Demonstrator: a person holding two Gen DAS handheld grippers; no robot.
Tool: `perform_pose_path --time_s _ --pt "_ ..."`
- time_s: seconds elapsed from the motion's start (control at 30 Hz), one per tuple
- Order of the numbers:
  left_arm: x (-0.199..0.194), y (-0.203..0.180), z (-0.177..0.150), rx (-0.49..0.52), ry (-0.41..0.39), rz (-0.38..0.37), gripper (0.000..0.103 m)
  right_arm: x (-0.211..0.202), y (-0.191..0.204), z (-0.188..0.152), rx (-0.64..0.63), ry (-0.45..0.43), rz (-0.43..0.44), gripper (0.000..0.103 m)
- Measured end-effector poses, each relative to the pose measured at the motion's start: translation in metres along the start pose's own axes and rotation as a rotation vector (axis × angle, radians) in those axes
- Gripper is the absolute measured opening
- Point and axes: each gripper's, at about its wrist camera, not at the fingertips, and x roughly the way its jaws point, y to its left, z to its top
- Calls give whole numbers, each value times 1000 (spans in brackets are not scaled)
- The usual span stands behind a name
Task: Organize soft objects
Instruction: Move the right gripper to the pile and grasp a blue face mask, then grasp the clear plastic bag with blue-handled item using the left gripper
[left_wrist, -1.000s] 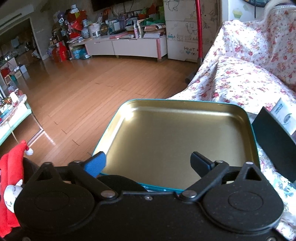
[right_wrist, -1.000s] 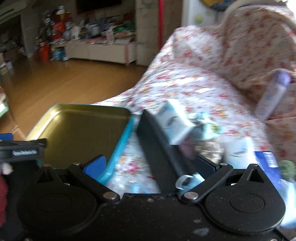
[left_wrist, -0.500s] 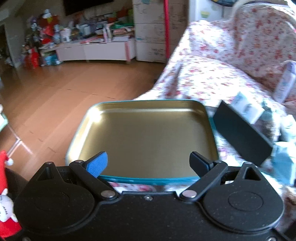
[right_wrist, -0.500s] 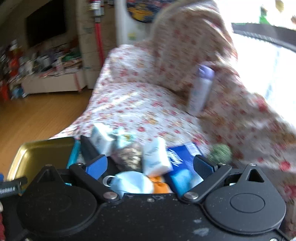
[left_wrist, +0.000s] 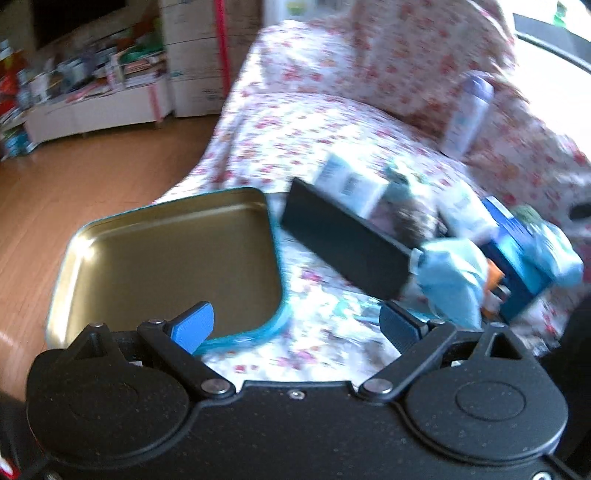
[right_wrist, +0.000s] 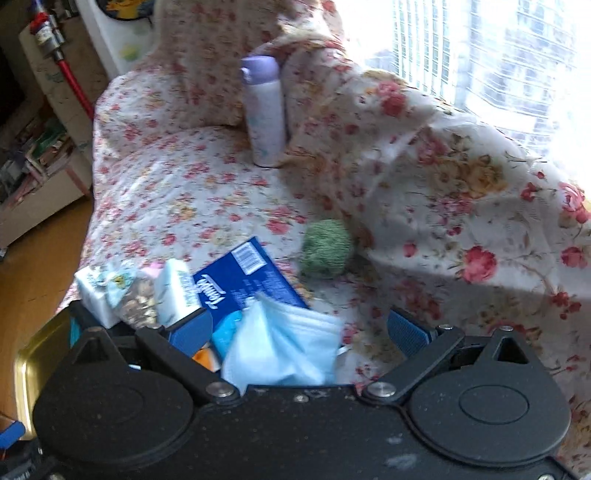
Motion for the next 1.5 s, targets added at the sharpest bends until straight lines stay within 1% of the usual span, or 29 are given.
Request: perform_pose_path --time_s 0.1,0.23,0.53,0.63,0.7,0.77,0.83,0.93,1.0,1.13,1.23,1.33,1.43,1.5 --pt "-1 -17 -3 57 16 -36 93 7 -4 4 2 8 -5 102" --pt "2 -34 -8 103 42 -53 93 20 -3 6 -1 53 10 102" --pt "18 -47 -15 92 120 -84 93 48 -3 6 16 178 56 102" --pt "23 -49 -16 88 138 -90 93 54 -3 6 12 201 75 102" --pt "26 -51 -16 88 147 -91 93 59 -1 5 2 219 70 102" --pt "29 -53 -16 88 154 -92 93 62 3 4 -15 228 55 98" --pt "32 -54 -15 85 163 -93 93 65 9 2 -47 235 56 79" --pt "36 -56 -14 74 176 -100 93 67 15 -1 -92 236 34 64" --pt "39 -58 -13 62 183 -106 93 66 17 -3 -112 218 33 62" --pt "47 -63 -11 53 205 -118 93 64 12 -2 -88 198 48 62" --pt "55 -70 -13 72 228 -128 93 67 6 -1 -56 211 65 62" --pt "63 -78 -15 96 262 -140 93 68 5 -1 -50 209 66 63" --pt "72 -80 -14 64 279 -134 93 69 8 -2 -68 204 59 64" --pt "78 -77 -9 12 293 -139 93 69 9 -3 -76 202 59 65"
